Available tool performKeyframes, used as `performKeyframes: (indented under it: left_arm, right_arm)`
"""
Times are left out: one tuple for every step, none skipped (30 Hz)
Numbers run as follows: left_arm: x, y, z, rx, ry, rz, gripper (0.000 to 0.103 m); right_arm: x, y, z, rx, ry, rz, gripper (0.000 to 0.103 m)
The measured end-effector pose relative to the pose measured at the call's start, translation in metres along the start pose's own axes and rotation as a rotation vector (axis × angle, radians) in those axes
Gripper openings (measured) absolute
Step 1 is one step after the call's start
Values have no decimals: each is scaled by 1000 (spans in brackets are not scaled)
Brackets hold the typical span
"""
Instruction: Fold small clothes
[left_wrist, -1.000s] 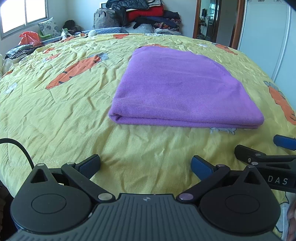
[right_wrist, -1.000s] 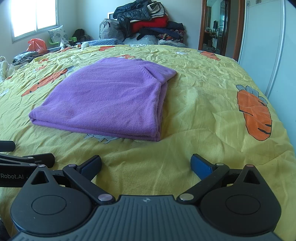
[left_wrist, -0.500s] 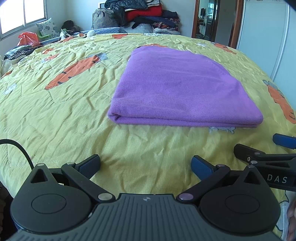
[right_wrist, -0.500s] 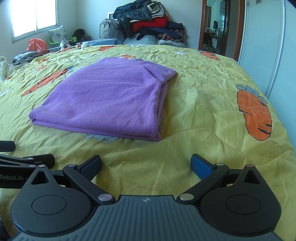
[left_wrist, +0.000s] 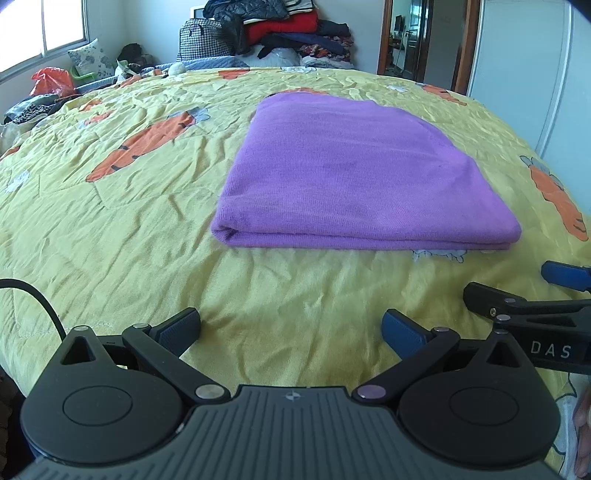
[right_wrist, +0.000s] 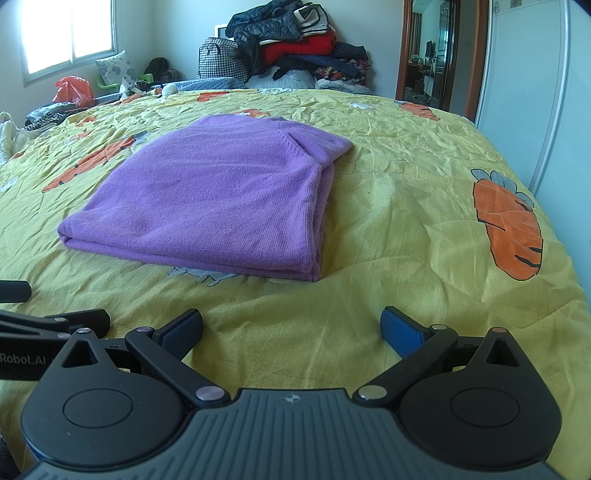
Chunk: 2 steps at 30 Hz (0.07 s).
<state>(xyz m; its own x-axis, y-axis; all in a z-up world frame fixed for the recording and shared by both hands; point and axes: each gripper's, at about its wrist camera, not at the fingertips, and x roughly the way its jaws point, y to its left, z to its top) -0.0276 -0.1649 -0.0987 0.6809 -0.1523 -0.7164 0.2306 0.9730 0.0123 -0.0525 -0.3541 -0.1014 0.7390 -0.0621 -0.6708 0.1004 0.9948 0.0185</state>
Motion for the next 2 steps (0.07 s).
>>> performKeyframes:
  left_arm:
    - [0, 0, 0, -1, -1, 0, 103]
    - [0, 0, 0, -2, -1, 0, 103]
  right_arm:
    - [0, 0, 0, 0, 0, 0, 103]
    - [0, 0, 0, 0, 0, 0, 103]
